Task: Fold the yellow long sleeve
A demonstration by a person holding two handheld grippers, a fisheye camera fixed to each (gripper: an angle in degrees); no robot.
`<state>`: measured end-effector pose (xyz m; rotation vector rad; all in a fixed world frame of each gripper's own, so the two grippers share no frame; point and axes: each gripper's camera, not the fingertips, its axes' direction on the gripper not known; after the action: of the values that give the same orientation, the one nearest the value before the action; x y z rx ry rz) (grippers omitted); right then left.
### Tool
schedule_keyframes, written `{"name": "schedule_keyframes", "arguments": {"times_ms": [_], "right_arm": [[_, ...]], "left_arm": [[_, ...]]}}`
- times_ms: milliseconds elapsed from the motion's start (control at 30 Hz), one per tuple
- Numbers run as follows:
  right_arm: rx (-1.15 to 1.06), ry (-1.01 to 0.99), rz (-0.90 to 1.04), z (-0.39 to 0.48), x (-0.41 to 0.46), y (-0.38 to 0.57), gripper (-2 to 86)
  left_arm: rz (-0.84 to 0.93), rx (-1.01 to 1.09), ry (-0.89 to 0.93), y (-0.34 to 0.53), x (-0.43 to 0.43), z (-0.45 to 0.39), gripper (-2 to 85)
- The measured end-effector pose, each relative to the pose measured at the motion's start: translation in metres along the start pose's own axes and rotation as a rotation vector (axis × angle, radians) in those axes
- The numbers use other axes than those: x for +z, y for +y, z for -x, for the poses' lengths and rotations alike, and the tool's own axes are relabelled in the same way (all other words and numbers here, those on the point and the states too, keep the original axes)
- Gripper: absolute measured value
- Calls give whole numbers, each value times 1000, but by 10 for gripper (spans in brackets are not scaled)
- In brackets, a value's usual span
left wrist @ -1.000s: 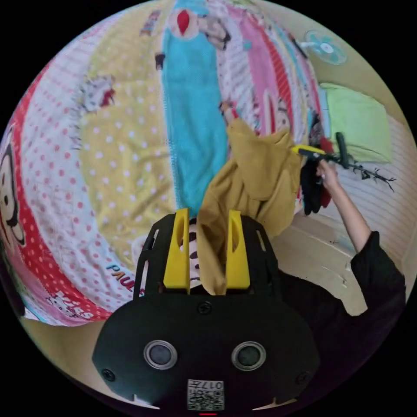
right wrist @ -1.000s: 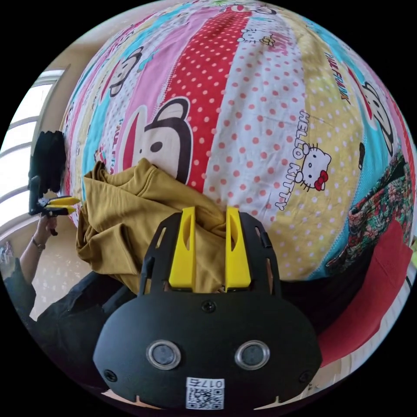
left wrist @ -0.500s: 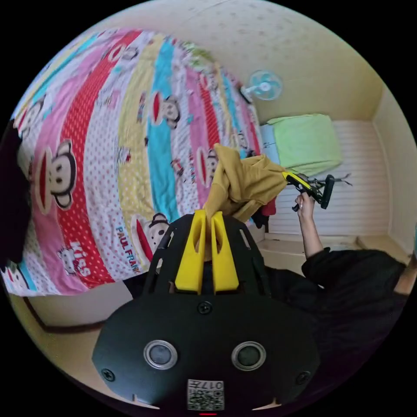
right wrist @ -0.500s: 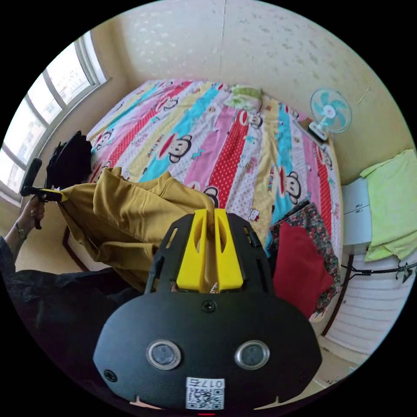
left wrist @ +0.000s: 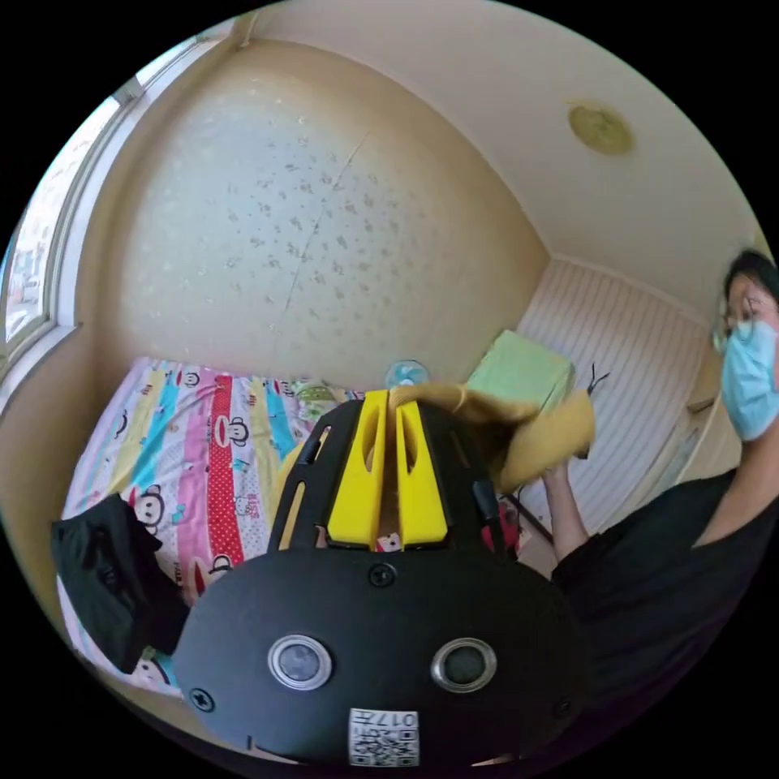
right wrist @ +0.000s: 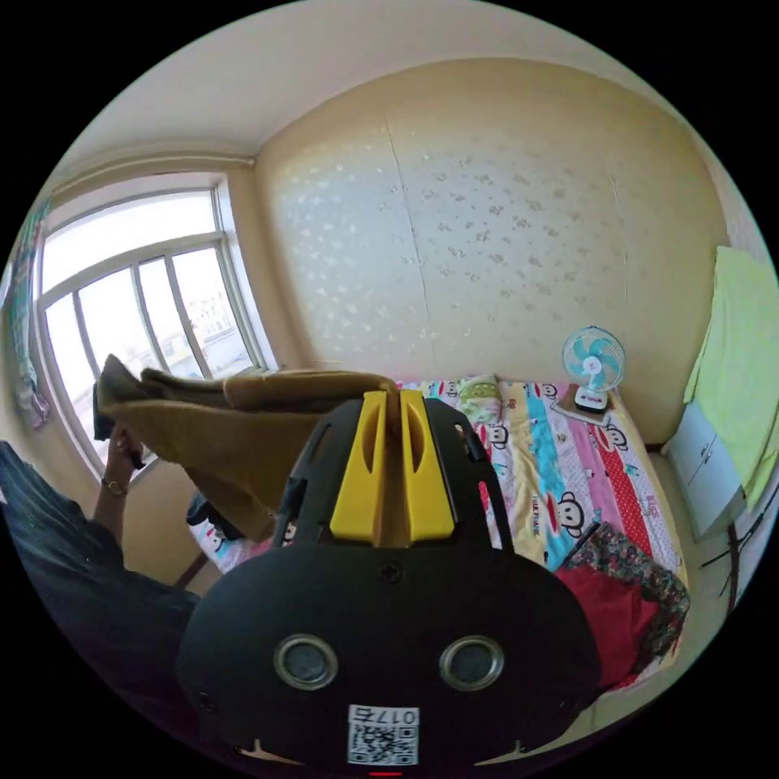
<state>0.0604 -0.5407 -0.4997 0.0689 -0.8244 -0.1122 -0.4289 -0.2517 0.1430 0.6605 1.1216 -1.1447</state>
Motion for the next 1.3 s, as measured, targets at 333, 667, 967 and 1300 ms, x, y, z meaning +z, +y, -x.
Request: {"name": "schedule_keyframes", "arguments": {"times_ms": [333, 667, 967, 1300], "right_arm": [[-59, -38, -292, 79, -67, 49, 33], [4, 95, 13, 37, 16, 0, 36], [359, 343, 838, -156, 321, 90, 47], [610, 256, 1301, -215, 242, 341, 26]], "left_arm": [[-141, 85, 18, 42, -72, -29, -7], [177, -12, 48, -21, -11, 39, 8], [693, -495, -141, 25, 202, 276, 86], [984, -825, -130, 217, 205, 315, 135]]}}
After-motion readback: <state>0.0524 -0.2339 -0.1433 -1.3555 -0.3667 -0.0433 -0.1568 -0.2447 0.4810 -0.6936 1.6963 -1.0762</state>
